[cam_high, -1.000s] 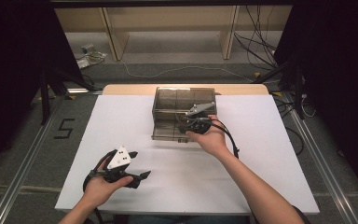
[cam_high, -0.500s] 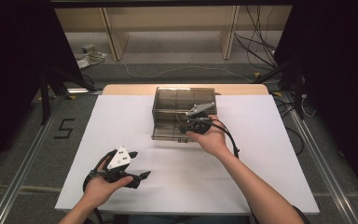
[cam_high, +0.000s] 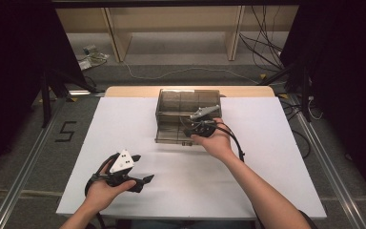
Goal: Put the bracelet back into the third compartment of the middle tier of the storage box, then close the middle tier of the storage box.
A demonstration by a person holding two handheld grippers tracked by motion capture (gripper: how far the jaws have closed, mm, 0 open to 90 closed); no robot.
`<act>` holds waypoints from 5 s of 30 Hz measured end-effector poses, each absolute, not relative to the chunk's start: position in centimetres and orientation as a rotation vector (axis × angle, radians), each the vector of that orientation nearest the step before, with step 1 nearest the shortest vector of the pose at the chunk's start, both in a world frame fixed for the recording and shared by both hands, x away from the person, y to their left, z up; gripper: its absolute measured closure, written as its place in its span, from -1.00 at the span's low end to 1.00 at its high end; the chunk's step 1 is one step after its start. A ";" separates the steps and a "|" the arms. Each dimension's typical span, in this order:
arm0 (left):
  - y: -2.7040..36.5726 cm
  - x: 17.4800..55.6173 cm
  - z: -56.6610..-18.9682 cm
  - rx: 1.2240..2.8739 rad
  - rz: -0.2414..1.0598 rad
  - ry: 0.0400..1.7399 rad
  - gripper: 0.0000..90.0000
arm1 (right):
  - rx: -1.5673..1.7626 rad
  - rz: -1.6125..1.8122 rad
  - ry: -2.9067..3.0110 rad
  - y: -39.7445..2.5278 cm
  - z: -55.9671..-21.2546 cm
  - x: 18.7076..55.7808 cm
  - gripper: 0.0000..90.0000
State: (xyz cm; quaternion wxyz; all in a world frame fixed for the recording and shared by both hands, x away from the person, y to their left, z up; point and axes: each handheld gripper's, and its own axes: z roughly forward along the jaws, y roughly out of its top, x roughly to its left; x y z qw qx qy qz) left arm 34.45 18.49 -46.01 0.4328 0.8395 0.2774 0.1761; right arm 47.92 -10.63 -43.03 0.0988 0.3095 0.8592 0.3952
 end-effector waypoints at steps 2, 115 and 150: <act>18.5 34.5 -46.0 2.092 0.441 0.692 -0.64 | 0.916 1.166 2.543 -10.6 -43.1 48.0 0.97; 18.7 34.2 -45.9 2.081 0.437 0.678 -0.64 | 1.029 1.231 2.476 -14.5 -42.4 44.4 -0.51; 18.3 34.7 -45.9 2.099 0.438 0.681 -0.64 | 1.057 1.183 2.479 -14.2 -45.6 43.7 1.00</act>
